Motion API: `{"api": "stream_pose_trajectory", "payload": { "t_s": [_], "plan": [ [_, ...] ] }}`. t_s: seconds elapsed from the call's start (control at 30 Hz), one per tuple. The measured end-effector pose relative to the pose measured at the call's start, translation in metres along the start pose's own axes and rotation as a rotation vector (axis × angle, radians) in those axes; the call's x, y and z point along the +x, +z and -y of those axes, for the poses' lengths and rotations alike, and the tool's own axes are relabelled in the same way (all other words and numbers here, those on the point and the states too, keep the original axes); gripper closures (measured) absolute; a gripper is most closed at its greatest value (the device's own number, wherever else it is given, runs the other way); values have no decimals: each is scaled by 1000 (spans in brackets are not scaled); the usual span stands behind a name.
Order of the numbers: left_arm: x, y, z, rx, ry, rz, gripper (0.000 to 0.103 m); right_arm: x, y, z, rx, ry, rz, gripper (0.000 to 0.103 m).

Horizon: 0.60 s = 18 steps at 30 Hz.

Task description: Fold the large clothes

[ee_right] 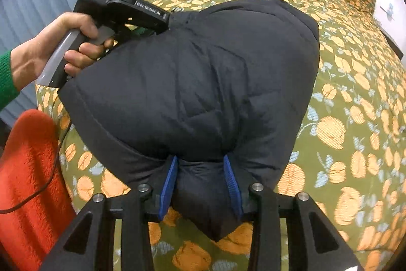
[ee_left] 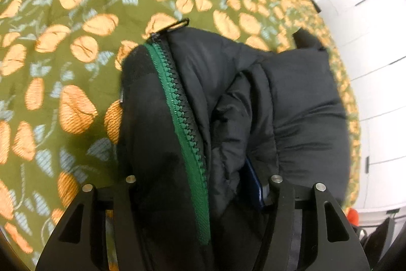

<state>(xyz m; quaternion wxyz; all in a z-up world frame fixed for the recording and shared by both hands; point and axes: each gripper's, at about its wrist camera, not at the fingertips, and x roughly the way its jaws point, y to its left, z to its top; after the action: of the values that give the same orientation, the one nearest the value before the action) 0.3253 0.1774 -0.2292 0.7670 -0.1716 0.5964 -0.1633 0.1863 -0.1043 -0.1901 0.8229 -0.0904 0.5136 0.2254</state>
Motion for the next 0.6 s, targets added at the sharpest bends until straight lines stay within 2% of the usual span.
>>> {"api": "stream_pose_trajectory", "payload": {
  "t_s": [0.07,0.13,0.23,0.43,0.53,0.6],
  "plan": [
    [-29,-6,-7,-41,-98,45,43,-11,3,3,21,9,-23,60],
    [-58,-15,-25,-99,-182,118,19,-30,4,10,58,26,16,59],
    [-79,-30,-58,-183,-259,180,16,-63,20,18,97,56,115,59],
    [-44,-51,-102,-309,-383,93,16,-57,68,8,63,103,158,59],
    [-23,-57,-108,-365,-496,75,13,-43,82,-3,69,178,156,59],
    [-11,-55,-108,-386,-567,68,12,-30,92,-13,33,175,153,59]
  ]
}}
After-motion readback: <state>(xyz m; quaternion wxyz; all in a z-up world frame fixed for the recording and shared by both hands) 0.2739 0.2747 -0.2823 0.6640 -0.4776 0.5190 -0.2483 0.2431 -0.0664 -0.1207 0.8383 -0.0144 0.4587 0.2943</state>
